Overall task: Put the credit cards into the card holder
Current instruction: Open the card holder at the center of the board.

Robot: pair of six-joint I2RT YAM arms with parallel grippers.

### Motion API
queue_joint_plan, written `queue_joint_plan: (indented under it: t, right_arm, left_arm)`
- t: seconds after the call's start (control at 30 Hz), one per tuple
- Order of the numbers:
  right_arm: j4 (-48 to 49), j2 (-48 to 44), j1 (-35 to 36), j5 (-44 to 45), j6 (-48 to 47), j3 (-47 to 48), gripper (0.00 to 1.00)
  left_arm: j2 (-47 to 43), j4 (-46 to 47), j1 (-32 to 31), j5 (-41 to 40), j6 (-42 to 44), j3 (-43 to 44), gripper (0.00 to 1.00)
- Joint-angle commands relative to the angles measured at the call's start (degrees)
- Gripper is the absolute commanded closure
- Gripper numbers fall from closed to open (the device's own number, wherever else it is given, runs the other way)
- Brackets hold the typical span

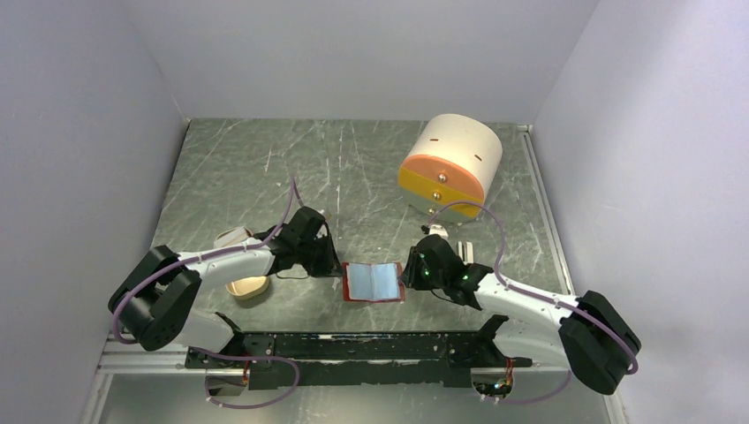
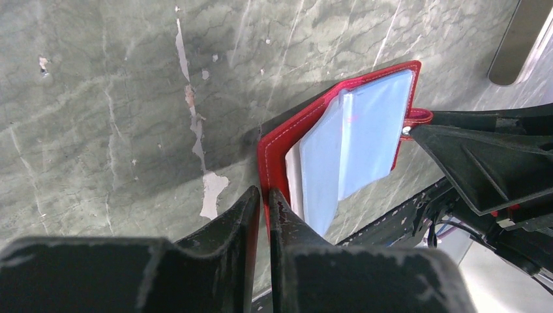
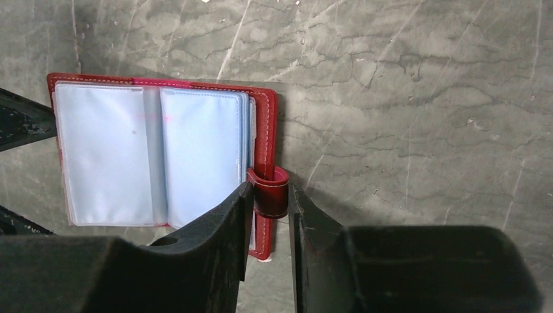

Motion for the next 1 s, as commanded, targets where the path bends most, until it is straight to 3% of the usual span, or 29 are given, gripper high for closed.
queue_joint_plan:
  t: [0.0, 0.3, 0.6, 0.77, 0.9, 0.97]
  right_arm:
    - [0.54, 0.54, -0.25, 1.41, -0.64, 0.96, 0.71]
    - [1.01, -1.36, -0.29, 1.19, -0.71, 0.74, 0.83]
    - [2.30, -0.88, -0.27, 0.06, -0.11, -0.25, 0.86]
    - [2.04, -2.09, -0.26, -0.18, -0.32, -0.51, 0.86]
    - [2.94, -2.21, -0.26, -0.74, -0.15, -1.41, 0.86]
    - [4.02, -2.08, -0.24, -1.21, 0.10, -1.93, 0.86]
  left_arm:
    - [-0.46, -0.73, -0.30, -0.74, 0.73, 2.29, 0.83]
    - [-2.66, -3.73, -0.25, -2.99, 0.80, 3.71, 0.78]
    - [-8.78, -16.60, 1.57, -11.88, 1.21, 7.70, 0.59]
    - [-14.63, -28.61, 8.43, -21.43, -1.72, 10.68, 0.53]
    - [-25.01, -30.70, 14.76, -26.54, -4.18, 8.07, 0.50]
    - [-29.27, -32.12, 17.81, -29.10, -5.72, 7.48, 0.40]
